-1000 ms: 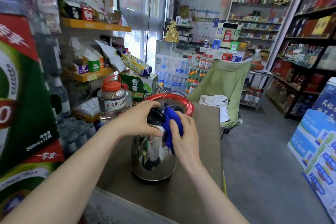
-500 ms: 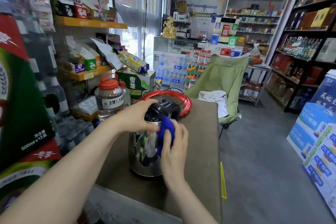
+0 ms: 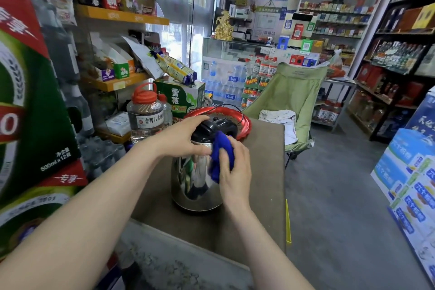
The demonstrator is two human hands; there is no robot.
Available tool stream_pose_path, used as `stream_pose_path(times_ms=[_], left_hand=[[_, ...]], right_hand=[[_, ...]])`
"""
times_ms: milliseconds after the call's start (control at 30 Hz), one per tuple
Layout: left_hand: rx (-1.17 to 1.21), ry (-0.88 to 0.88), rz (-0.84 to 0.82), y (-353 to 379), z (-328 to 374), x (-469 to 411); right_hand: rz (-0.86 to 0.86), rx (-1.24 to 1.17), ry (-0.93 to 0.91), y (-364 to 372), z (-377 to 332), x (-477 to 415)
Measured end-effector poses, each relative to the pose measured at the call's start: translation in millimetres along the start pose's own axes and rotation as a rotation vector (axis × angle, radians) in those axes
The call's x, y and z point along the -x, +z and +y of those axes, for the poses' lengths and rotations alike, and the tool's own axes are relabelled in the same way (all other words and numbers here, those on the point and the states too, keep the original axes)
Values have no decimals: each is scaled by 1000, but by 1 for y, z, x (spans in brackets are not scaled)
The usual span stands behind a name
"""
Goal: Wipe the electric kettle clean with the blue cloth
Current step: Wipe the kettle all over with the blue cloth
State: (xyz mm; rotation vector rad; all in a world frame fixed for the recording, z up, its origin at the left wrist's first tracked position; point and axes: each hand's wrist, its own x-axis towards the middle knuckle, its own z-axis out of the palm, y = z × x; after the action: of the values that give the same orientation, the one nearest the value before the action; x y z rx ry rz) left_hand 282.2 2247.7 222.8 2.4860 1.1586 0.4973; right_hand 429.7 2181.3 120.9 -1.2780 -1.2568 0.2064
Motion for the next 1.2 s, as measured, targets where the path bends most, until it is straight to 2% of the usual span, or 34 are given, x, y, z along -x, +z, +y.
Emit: stream_pose_path(times_ms=[133, 200, 300, 400, 467, 567, 667, 700, 800, 900, 967, 1033, 1133, 1200], left_hand=[[2, -15, 17, 3, -4, 0], [-6, -23, 18, 4, -6, -1], [-19, -26, 8, 5, -8, -2], [-38, -19, 21, 4, -10, 0], [-47, -19, 25, 3, -11, 0], [-44, -19, 14, 3, -9, -3], [-37, -9, 25, 3, -7, -4], [-38, -2, 33, 4, -7, -3], [-35, 5, 22, 2, -7, -1], [27, 21, -58, -5, -6, -2], [85, 24, -161, -13, -5, -3], [51, 29, -252, -20, 0, -8], [-89, 20, -283, -23, 13, -17], [-94, 2, -265, -18, 17, -20]], right_hand=[[136, -88, 352, 15, 30, 19], [168, -49, 413, 34, 30, 68], [148, -21, 401, 59, 4, 116], [202, -48, 411, 57, 5, 90], [237, -60, 348, 41, 10, 58], [171, -65, 260, 24, 8, 26], [123, -2, 31, 26, 8, 40], [114, 8, 20, 31, 15, 55], [155, -79, 226, 43, 29, 97], [177, -144, 365, 34, 29, 84], [200, -144, 353, 18, 21, 56], [176, -138, 250, -1, 8, 30], [86, -105, 134, -12, 0, 5], [85, -104, 168, -9, 10, 9]])
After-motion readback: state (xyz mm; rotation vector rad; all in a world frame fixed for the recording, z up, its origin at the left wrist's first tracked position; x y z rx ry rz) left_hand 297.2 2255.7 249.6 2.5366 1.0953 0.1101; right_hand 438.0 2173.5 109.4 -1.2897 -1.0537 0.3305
